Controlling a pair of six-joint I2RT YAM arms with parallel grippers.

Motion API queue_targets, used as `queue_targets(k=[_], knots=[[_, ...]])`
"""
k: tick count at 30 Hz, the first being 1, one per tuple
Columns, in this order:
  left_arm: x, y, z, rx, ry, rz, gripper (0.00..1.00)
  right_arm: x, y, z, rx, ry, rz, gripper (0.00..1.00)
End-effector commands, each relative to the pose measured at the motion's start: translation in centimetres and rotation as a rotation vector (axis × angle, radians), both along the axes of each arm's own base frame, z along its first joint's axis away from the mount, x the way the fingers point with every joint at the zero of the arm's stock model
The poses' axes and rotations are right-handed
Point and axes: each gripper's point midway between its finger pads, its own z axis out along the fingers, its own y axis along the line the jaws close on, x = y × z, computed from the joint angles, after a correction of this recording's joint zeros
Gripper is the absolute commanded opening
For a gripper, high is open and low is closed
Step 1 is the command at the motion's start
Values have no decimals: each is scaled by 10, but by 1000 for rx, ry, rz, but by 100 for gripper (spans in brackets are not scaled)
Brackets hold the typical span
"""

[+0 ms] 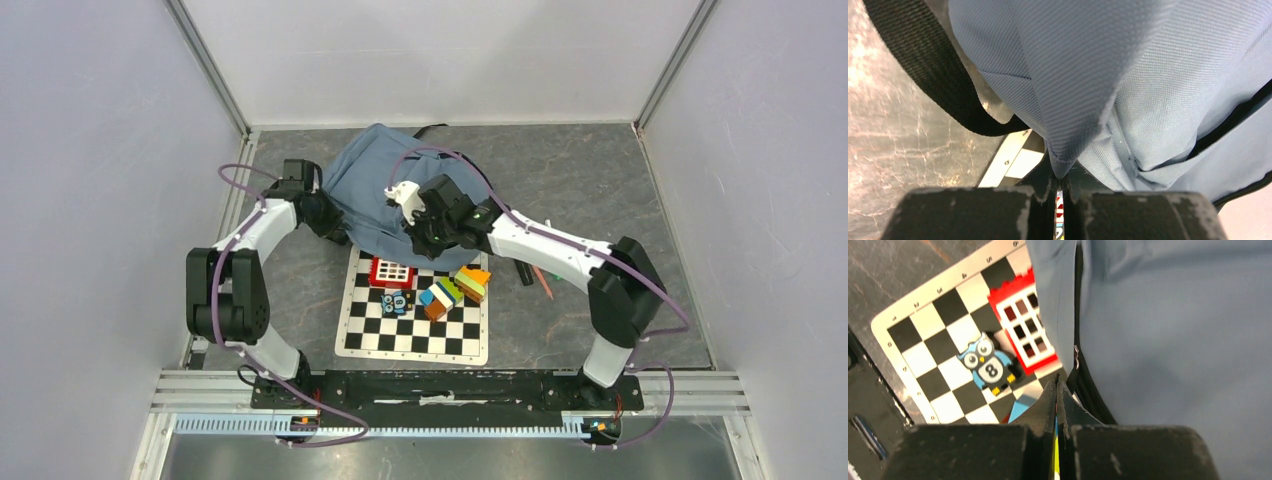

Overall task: Pack the student bag
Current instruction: Zip the student bag at the center of the board.

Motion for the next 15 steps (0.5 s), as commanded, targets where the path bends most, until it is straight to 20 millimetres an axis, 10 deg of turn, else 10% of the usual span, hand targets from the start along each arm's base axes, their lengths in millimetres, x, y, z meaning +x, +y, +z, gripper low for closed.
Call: queue_targets(k=[1,9,15], knots=[[55,36,31,103,-164,46,2,-16,-27,6,-35,-22,-7,0],[78,57,39,134,-176,51,7,-14,-43,16,-67,-69,-24,0],[61,42,67,80,-234,10,75,-7,-24,31,10,-78,-22,0]])
